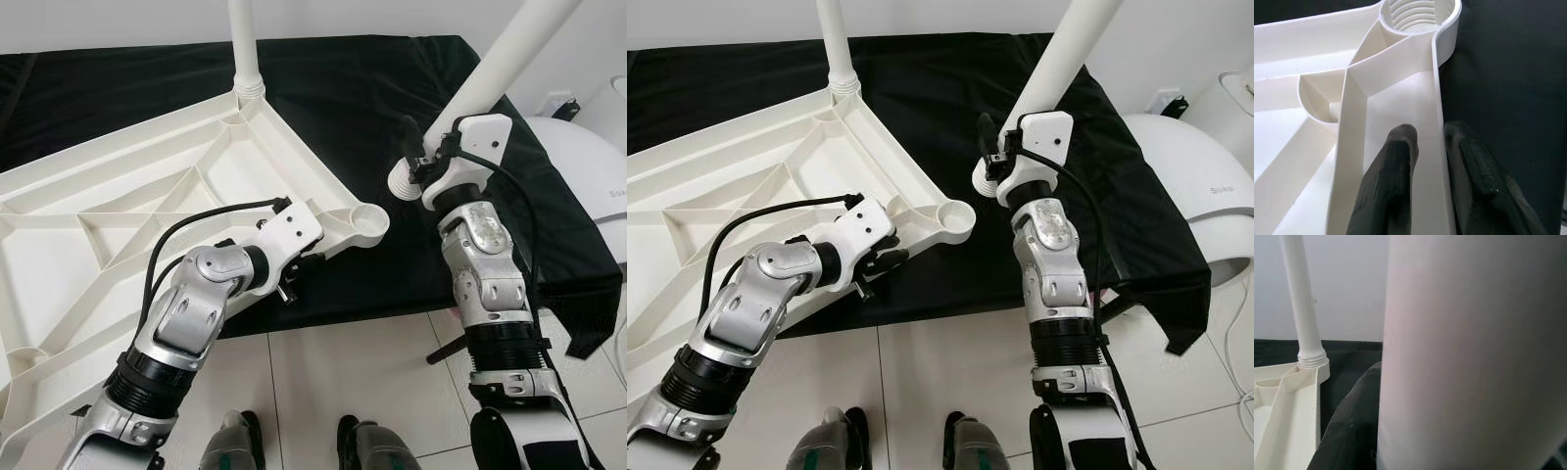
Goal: Building children table
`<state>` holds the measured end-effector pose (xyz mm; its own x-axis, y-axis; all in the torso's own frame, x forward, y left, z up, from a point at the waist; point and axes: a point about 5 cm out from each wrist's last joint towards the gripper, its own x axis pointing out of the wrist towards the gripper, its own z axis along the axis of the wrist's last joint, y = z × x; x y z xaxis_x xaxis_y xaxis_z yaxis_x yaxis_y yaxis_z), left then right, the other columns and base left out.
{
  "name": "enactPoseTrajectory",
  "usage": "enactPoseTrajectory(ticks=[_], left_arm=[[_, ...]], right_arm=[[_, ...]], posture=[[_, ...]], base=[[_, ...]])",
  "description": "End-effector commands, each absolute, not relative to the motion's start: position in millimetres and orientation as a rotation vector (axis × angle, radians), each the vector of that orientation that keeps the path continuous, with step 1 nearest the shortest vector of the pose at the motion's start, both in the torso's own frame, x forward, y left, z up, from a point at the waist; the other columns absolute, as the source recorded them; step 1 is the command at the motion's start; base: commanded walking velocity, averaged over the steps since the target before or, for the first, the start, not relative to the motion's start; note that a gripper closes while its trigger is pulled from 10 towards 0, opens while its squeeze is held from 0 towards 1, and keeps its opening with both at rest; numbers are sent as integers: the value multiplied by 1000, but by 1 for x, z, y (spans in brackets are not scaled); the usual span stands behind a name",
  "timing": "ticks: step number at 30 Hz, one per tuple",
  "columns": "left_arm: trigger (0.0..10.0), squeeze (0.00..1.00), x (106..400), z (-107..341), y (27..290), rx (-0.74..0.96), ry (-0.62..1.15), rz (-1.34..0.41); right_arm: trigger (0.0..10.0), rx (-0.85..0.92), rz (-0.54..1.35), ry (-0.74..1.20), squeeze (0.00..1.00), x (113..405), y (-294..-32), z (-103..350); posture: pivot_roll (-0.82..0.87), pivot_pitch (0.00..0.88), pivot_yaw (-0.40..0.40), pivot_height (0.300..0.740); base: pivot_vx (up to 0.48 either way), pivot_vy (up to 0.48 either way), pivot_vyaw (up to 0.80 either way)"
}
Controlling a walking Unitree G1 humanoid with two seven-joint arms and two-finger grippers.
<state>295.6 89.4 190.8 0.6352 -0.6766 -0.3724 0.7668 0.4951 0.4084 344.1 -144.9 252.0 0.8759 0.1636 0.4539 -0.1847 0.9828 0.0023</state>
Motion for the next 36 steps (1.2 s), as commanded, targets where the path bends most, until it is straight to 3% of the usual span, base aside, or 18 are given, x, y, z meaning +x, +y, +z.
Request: enactPoseTrajectory(ticks=[1,17,30,36], left_arm=[[10000,0,294,184,94,604,192,-875],[10000,0,295,184,112,636,213,-846],[10000,0,298,172,154,685,296,-756],[10000,0,291,176,148,683,280,-786]], right_arm=[[10000,56,188,-495,0,344,-150,257],[10000,78,440,-418,0,344,-151,253],[10000,-48,739,-294,0,346,-170,237],[10000,-47,826,-302,0,351,-162,240]], posture=[[-106,194,-17,740],[-96,179,-26,740],[-91,176,-47,740],[-77,174,-57,740]], base=[[0,0,0],[0,0,0],[0,0,0],[0,0,0]])
